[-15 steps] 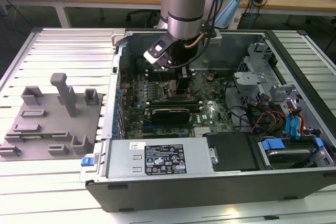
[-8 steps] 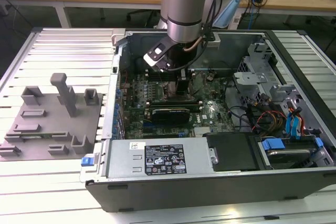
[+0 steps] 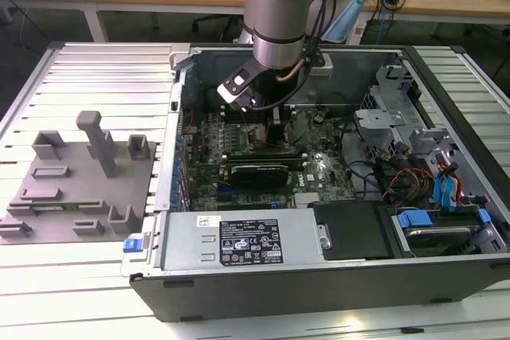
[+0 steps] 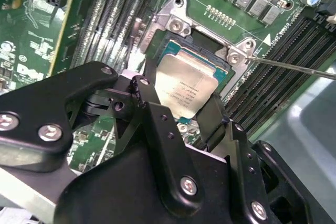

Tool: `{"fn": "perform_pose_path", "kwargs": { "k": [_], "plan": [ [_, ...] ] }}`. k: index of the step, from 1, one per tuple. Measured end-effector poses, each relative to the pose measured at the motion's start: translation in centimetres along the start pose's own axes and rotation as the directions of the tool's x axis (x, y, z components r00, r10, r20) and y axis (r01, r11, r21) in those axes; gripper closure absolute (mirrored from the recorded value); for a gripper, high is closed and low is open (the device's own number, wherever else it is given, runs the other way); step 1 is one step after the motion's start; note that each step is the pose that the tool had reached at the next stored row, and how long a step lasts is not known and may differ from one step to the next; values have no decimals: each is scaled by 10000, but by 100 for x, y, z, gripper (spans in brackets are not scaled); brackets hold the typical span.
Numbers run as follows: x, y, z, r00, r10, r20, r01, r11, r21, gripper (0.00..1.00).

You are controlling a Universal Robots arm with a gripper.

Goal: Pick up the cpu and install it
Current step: 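Place the cpu into insertion slot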

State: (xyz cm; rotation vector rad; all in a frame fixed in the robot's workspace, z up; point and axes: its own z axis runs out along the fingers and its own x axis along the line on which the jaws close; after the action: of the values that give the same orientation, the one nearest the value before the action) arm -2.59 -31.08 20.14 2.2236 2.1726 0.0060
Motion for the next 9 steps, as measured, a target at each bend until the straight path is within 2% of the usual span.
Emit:
{"fn": "perform_pose_path", "kwargs": {
  "k": [9],
  "plan": [
    [15, -1, 36, 10000, -97, 4, 97, 10000, -2, 45]
  ]
}}
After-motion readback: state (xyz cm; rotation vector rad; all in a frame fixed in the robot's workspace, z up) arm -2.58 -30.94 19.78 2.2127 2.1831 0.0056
